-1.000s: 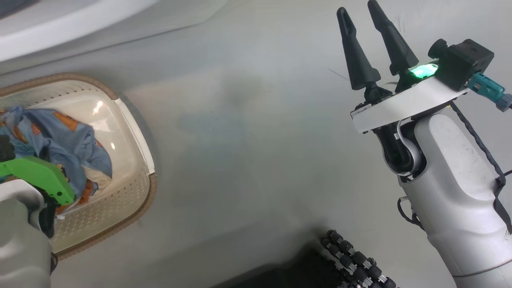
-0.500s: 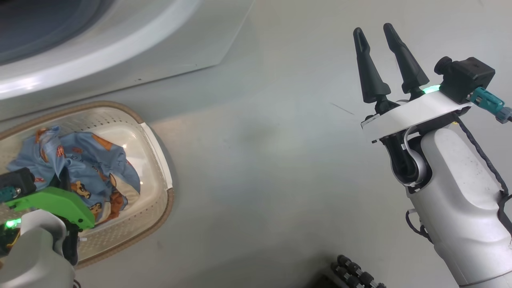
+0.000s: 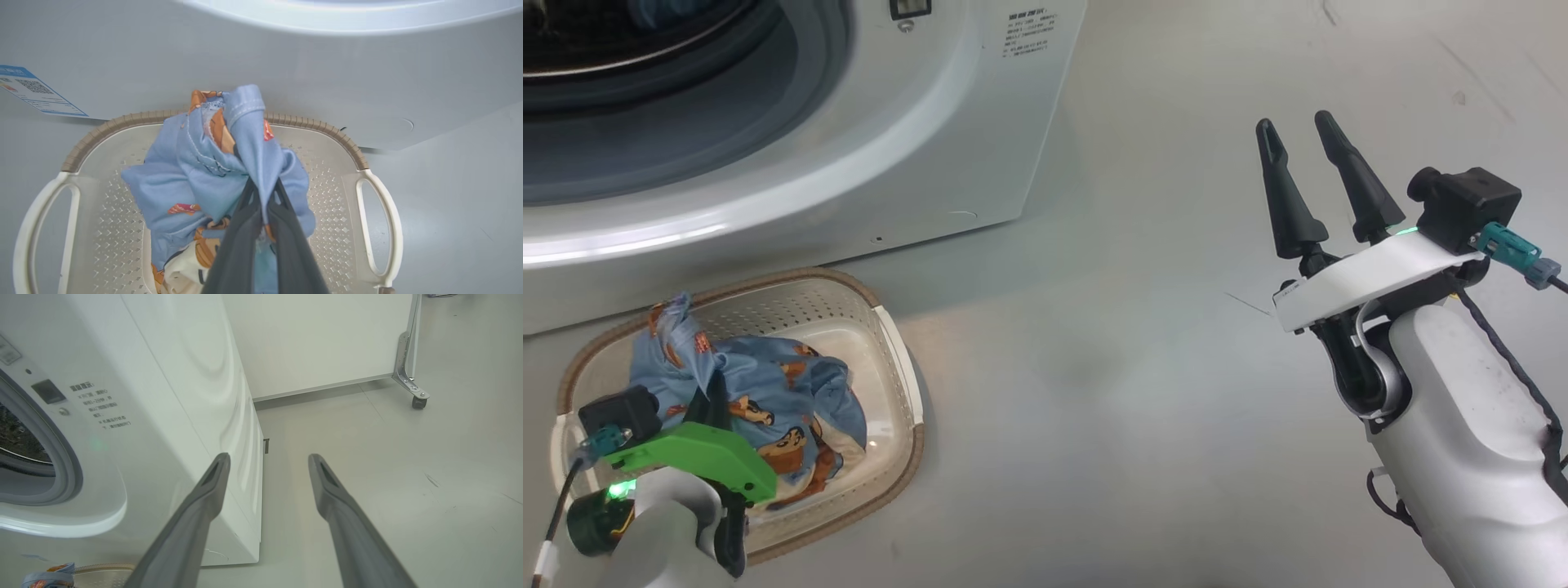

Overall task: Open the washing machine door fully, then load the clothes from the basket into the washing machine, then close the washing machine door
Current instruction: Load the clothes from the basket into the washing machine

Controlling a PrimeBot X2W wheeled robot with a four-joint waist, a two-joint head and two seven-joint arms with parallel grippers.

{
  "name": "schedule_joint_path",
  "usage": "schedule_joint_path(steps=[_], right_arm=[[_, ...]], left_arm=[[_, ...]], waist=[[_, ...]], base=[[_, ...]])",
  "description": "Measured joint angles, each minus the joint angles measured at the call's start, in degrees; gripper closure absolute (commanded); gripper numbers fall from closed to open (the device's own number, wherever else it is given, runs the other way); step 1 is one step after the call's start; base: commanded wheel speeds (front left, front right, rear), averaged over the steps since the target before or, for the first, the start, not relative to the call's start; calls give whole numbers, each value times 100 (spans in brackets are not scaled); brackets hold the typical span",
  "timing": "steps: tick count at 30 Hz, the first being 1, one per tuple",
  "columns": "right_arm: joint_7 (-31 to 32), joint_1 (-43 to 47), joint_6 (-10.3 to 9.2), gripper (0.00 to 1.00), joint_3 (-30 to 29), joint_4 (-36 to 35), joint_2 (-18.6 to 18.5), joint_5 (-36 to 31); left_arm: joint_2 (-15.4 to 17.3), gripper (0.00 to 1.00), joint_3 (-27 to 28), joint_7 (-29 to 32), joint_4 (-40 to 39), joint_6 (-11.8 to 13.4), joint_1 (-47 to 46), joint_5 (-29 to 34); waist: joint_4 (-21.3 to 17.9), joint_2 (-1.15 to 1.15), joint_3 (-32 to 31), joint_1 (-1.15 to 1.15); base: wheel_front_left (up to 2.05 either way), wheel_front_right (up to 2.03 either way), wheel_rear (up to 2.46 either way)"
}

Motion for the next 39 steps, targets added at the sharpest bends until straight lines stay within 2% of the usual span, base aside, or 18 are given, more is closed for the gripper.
schedule_joint_path(steps=[17, 39], right_arm=[[0, 533, 0, 0, 41, 191, -162, 29], [0, 977, 0, 0, 183, 241, -304, 138]], left_arm=[[-157, 100, -57, -97, -843, -25, 374, -316], [-119, 100, -263, -100, -2992, -25, 1144, -393]], waist=[[340, 0, -1016, 0], [724, 0, -1996, 0]], base=[[0, 0, 0], [0, 0, 0]])
